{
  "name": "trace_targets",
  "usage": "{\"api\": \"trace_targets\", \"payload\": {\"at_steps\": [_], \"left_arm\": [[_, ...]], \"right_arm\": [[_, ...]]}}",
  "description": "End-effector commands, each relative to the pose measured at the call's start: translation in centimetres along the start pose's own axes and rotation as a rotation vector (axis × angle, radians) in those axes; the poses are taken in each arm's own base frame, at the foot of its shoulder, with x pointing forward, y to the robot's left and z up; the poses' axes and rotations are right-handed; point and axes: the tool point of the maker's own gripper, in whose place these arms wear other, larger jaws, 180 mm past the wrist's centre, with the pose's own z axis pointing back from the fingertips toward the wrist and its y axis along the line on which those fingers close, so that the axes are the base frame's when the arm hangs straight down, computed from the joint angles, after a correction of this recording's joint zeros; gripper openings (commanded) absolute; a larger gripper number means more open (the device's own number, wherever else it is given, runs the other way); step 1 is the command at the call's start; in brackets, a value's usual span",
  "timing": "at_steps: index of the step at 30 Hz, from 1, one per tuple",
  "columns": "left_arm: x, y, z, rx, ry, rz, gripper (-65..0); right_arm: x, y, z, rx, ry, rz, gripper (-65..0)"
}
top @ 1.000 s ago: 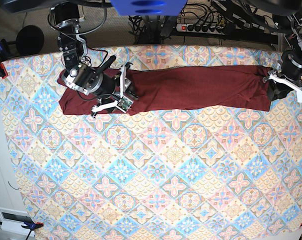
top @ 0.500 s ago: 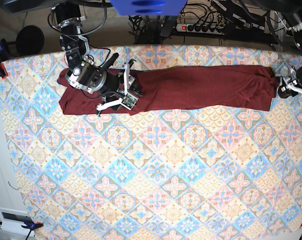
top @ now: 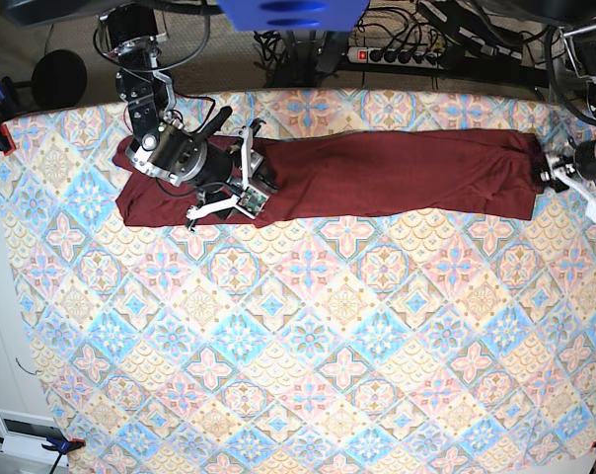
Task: Layout the t-shirt on the table in an organized manner, then fold the t-shirt properly
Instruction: 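Grasp the shirt end with the left gripper and straighten it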
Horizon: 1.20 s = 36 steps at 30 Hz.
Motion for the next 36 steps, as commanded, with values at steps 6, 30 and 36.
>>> {"api": "trace_targets", "payload": {"at_steps": [6, 30, 36], "left_arm": [[1.2, -1.4, -0.1, -0.032, -0.021, -0.043, -28.2], [-4.3, -3.7, -4.7, -0.153, 0.072, -0.050, -39.2], [-4.4, -5.4, -4.1, -0.232, 0.071, -0.107, -47.6]], "right_arm": [[1.5, -0.4, 0.4, -0.008, -0.053, 0.010, -45.0], [1.6, -0.8, 0.5, -0.015, -0.056, 0.014, -45.0], [1.6, -0.8, 0.5, -0.016, -0.057, 0.015, -45.0]]}}
